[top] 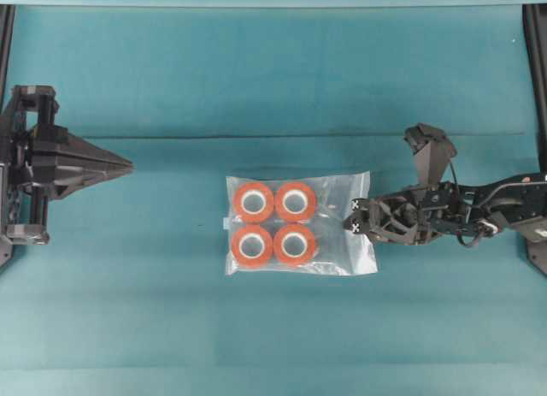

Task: Hand over the clear zip bag and make it stand upright.
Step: 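Lower the right gripper and pinch the bag's right edge, then lift the bag with the right gripper, raising it off the table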

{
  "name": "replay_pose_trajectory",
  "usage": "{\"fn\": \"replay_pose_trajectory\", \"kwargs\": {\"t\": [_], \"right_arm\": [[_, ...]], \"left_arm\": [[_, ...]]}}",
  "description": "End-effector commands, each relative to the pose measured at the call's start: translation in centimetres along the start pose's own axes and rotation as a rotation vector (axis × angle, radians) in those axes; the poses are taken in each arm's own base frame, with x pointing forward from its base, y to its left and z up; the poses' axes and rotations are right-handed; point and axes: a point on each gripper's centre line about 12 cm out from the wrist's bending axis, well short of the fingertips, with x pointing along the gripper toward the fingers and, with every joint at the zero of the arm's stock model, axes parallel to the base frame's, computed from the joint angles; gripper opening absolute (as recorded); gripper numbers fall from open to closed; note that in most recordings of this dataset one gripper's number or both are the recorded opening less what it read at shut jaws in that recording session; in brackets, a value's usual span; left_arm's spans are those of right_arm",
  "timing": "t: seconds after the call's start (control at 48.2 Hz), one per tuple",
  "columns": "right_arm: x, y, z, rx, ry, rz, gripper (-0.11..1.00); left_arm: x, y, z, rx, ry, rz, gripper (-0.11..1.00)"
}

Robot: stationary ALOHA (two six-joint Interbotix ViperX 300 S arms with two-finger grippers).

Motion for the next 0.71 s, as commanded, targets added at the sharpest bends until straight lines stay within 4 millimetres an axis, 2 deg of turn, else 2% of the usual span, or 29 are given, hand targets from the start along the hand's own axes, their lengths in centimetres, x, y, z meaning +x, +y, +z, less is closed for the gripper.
{"fn": "replay_pose_trajectory", "kwargs": {"t": [0.0,0.436,0.685], "right_arm": [[0.1,0.0,0.1,0.008,-0.001,-0.005,0.03],[-0.2,0.7,0.1,0.002,0.004,0.015,0.03],[-1.4,2.3,-1.1,-0.119,0.144,-0.101,0.03]], "left_arm": [[0.1,0.0,0.5,0.003,-0.014,-0.002,-0.01],[0.0,0.0,0.6,-0.003,-0.02,-0.002,-0.01],[0.0,0.1,0.5,-0.005,-0.018,0.004,-0.01]]}}
